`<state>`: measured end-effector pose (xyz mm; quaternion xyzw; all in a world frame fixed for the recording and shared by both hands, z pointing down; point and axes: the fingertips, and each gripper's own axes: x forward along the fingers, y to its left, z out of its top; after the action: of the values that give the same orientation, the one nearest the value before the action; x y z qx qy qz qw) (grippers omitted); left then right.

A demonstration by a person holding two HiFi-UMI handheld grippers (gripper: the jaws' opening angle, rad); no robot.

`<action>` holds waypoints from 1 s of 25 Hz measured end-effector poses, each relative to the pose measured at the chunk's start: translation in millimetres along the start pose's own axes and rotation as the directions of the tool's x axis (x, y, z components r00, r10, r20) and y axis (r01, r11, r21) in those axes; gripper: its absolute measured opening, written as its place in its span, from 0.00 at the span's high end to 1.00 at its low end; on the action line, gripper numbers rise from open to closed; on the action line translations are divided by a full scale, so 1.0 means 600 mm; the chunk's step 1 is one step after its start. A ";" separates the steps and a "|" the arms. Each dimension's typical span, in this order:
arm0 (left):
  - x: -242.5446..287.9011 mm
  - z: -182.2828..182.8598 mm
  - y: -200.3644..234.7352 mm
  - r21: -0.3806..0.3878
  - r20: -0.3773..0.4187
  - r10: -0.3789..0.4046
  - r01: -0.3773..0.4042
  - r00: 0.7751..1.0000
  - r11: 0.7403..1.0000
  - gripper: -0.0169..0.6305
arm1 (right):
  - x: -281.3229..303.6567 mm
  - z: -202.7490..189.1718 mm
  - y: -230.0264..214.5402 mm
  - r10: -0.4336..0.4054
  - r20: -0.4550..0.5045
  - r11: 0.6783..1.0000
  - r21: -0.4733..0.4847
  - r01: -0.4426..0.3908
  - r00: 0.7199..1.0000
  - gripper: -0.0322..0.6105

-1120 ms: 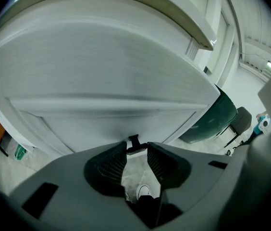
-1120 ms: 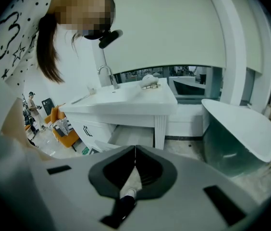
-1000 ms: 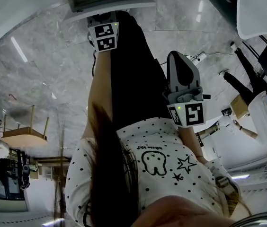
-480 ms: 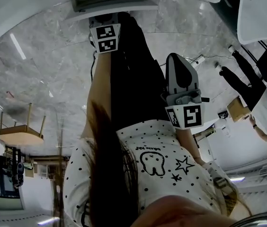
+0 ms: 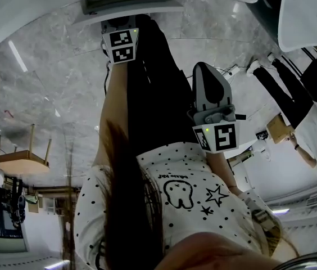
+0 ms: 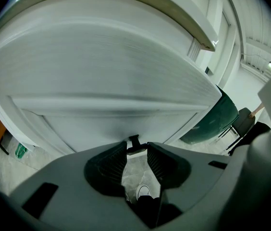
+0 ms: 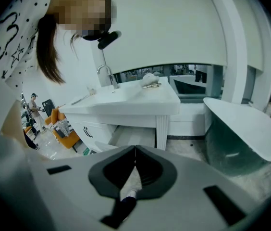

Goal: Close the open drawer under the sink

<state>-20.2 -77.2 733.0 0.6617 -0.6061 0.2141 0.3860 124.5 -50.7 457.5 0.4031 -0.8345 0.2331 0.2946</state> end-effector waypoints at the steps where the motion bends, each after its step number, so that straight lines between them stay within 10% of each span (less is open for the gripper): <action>1: -0.001 0.001 0.000 0.001 0.000 -0.001 0.001 1.000 1.000 0.77 | -0.001 0.000 0.000 0.000 0.000 1.000 0.001 0.000 1.000 0.93; 25: 0.017 0.028 0.010 -0.009 0.010 0.016 -0.016 1.000 1.000 0.77 | -0.006 -0.010 -0.024 -0.030 -0.013 0.999 0.025 0.030 0.999 0.93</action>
<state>-27.6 -96.6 731.9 0.6560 -0.6144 0.2110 0.3842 140.0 -53.3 461.8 0.4177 -0.8234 0.2417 0.2984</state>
